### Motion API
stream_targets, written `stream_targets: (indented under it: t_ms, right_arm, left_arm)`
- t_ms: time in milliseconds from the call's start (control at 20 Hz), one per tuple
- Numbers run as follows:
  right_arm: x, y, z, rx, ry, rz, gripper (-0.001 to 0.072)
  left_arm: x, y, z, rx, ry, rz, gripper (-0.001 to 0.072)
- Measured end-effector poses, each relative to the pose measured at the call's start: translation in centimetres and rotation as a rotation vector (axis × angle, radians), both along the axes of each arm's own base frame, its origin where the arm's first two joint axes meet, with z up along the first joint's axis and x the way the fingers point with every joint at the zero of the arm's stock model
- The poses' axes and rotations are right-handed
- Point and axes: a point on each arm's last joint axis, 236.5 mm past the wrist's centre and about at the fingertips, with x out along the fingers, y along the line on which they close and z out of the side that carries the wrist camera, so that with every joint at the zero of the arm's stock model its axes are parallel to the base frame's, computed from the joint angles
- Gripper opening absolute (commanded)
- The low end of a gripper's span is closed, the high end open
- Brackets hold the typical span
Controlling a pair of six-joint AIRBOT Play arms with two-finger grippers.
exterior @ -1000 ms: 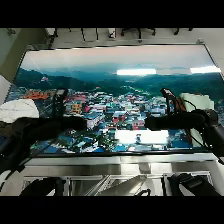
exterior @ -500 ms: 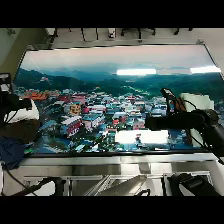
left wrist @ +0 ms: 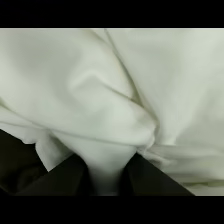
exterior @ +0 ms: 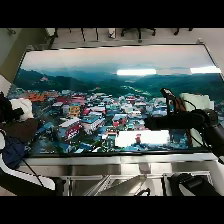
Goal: Fold the shirts.
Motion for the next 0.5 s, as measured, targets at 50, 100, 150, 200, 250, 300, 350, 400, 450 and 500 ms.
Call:
stream_targets:
  t_ms: [50, 100, 150, 200, 250, 300, 350, 400, 450, 500]
  right_arm:
    - [0.0, 0.0, 0.0, -0.001, 0.000, 0.000, 0.0024]
    - [0.0, 0.0, 0.0, -0.001, 0.000, 0.000, 0.0025]
    - [0.0, 0.0, 0.0, -0.001, 0.000, 0.000, 0.0024]
    - [0.0, 0.0, 0.0, -0.002, -0.001, 0.000, 0.0024]
    - [0.0, 0.0, 0.0, -0.002, -0.001, 0.000, 0.0025]
    - [0.0, 0.0, 0.0, -0.002, -0.001, 0.000, 0.0024]
    - [0.0, 0.0, 0.0, -0.002, -0.001, 0.000, 0.0024]
    - [0.0, 0.0, 0.0, -0.003, -0.001, 0.001, 0.0025]
    - [0.0, 0.0, 0.0, -0.002, 0.000, 0.000, 0.0024]
    - [0.0, 0.0, 0.0, -0.002, -0.001, 0.001, 0.0024]
  left_arm:
    - [0.8, -0.4, 0.5, -0.012, -0.014, -0.004, 0.0021]
    - [2.2, -1.3, 1.5, -0.035, -0.048, -0.011, 0.0022]
    - [3.9, -2.3, 3.2, -0.046, -0.100, -0.030, 0.0021]
    - [6.1, -3.5, 6.0, -0.042, -0.172, -0.060, 0.0022]
    - [7.7, -4.7, 9.0, -0.028, -0.229, -0.095, 0.0022]
    - [8.8, -5.8, 11.7, -0.013, -0.272, -0.124, 0.0022]
    - [9.7, -7.3, 14.7, 0.002, -0.317, -0.155, 0.0022]
    - [10.4, -8.9, 17.8, 0.015, -0.360, -0.188, 0.0022]
    - [11.0, -11.5, 20.7, 0.005, -0.405, -0.232, 0.0022]
    - [11.1, -14.7, 23.0, -0.020, -0.430, -0.285, 0.0022]
